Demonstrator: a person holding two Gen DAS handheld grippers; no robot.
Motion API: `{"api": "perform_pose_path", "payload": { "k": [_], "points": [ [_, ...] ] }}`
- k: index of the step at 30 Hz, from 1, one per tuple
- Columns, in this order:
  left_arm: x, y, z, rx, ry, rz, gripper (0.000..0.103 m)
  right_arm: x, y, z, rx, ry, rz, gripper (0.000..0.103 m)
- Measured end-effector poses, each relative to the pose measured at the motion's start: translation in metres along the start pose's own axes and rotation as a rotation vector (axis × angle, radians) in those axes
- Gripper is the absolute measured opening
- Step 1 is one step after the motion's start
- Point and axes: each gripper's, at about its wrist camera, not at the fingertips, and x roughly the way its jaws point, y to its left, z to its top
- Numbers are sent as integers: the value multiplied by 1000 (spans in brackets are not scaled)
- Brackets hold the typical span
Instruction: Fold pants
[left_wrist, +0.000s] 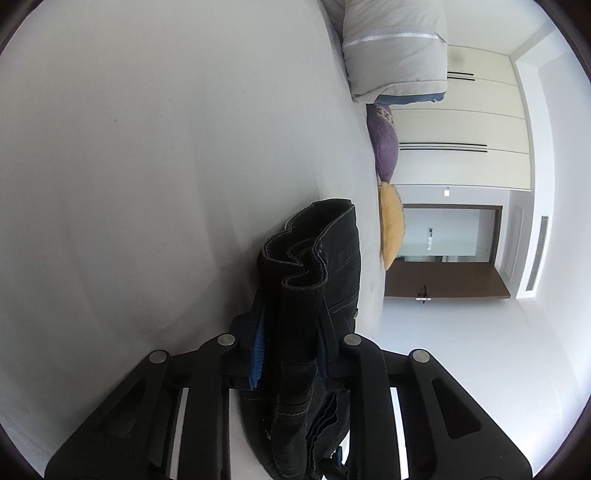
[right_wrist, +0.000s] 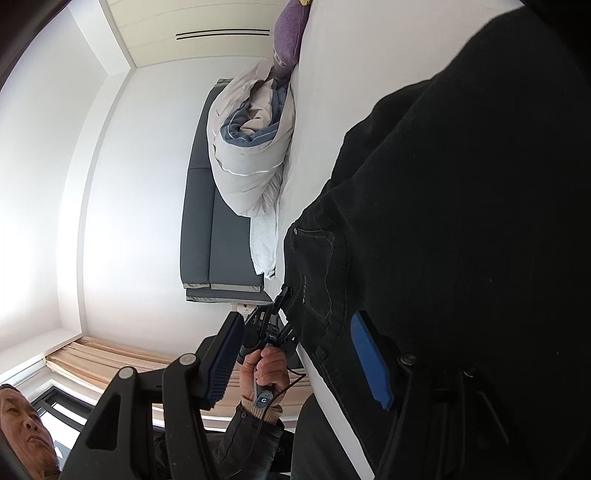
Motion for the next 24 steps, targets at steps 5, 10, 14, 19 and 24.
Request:
{"api": "perform_pose_path", "payload": {
  "k": [5, 10, 14, 19, 24],
  "points": [
    [-2, -13, -4, 45, -32, -5, 14, 9, 9, 5, -20, 14, 12, 64],
    [-3, -22, -4, 75, -44, 12, 13, 26, -10, 11, 29, 66, -184, 47],
    [-4, -28, -4, 89, -54, 24, 13, 25, -33, 15, 124, 38, -286, 0],
    [-10, -51, -10, 156, -61, 47, 13, 19, -18, 12, 88, 2, -232, 32],
    [-12, -111, -34, 350, -70, 82, 13, 6, 7, 12, 43, -61, -173, 81]
  ]
}}
